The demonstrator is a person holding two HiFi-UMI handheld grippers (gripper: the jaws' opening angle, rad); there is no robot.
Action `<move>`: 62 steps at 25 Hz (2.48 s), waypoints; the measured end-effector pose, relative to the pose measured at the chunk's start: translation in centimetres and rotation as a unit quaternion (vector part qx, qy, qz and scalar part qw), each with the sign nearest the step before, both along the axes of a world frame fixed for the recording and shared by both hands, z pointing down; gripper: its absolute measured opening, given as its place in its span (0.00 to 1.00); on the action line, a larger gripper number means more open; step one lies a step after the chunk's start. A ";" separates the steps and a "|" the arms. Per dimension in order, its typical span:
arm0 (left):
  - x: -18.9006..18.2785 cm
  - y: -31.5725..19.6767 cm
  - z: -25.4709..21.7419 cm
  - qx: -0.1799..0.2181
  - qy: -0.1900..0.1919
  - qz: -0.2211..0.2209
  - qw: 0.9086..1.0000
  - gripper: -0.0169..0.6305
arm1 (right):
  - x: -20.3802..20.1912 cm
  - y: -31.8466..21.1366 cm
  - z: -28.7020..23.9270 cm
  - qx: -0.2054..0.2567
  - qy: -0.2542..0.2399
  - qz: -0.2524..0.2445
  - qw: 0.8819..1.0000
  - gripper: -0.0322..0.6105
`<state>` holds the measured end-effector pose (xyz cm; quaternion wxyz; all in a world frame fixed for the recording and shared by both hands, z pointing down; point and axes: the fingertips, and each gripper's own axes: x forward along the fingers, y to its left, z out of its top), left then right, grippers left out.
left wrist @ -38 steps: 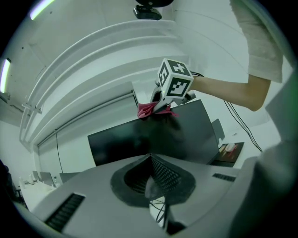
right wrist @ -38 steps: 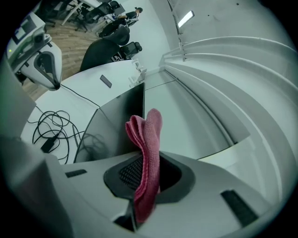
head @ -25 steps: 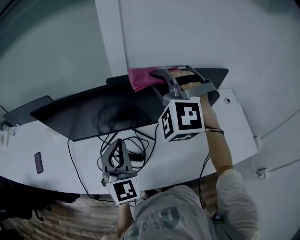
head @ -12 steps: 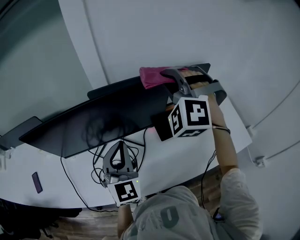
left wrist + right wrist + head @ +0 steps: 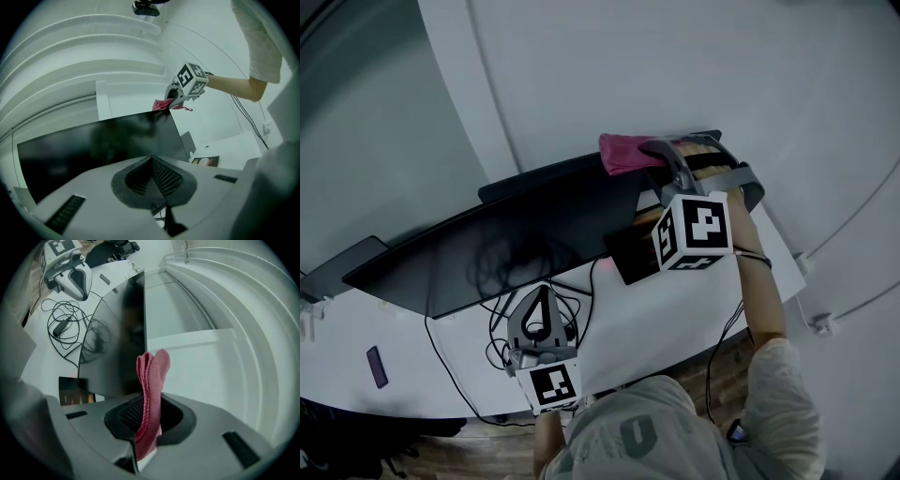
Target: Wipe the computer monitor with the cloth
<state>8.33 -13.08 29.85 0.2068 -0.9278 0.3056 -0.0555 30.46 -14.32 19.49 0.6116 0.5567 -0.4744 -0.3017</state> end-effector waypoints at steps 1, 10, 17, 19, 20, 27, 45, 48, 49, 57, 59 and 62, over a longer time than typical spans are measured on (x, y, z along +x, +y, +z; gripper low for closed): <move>-0.2 -0.1 0.0 0.000 0.001 -0.002 1.000 0.03 | 0.2 0.0 0.0 -0.001 0.000 0.002 1.000 0.14; -1.5 -0.2 0.4 -0.006 -0.006 -0.018 1.000 0.03 | 1.2 0.0 0.5 0.001 -0.035 0.010 0.999 0.14; -2.1 0.7 -0.8 0.016 -0.006 -0.022 1.000 0.03 | -3.5 1.8 -4.8 0.161 -0.193 -0.091 0.964 0.14; -2.6 0.7 -1.1 0.019 -0.007 -0.030 0.999 0.03 | -6.1 2.7 -6.9 0.207 -0.231 -0.127 0.942 0.14; -2.9 0.7 -1.4 0.021 -0.005 -0.033 0.999 0.03 | -7.2 3.1 -7.8 0.223 -0.238 -0.141 0.935 0.14; -5.3 1.1 -4.4 0.035 0.013 -0.058 0.998 0.03 | -13.1 4.4 -7.7 0.349 -0.471 -0.198 0.785 0.14; -9.2 1.7 -3.6 -0.007 0.029 -0.100 0.995 0.03 | -19.5 5.0 9.1 0.277 -0.677 -0.109 0.673 0.14; -9.2 1.8 -3.4 -0.011 0.031 -0.101 0.994 0.03 | -19.7 5.1 9.0 0.276 -0.669 -0.114 0.680 0.14; -9.2 1.9 -3.4 -0.012 0.031 -0.101 0.994 0.03 | -19.9 5.2 9.0 0.274 -0.668 -0.115 0.682 0.14; -9.0 2.0 -3.5 -0.014 0.036 -0.103 0.994 0.03 | -20.4 5.4 9.0 0.265 -0.660 -0.126 0.691 0.14; -9.0 2.0 -3.5 -0.015 0.036 -0.106 0.994 0.03 | -20.4 5.3 8.9 0.265 -0.659 -0.129 0.692 0.14; -8.9 2.0 -3.4 -0.017 0.038 -0.108 0.993 0.03 | -20.4 5.3 8.9 0.263 -0.660 -0.132 0.691 0.14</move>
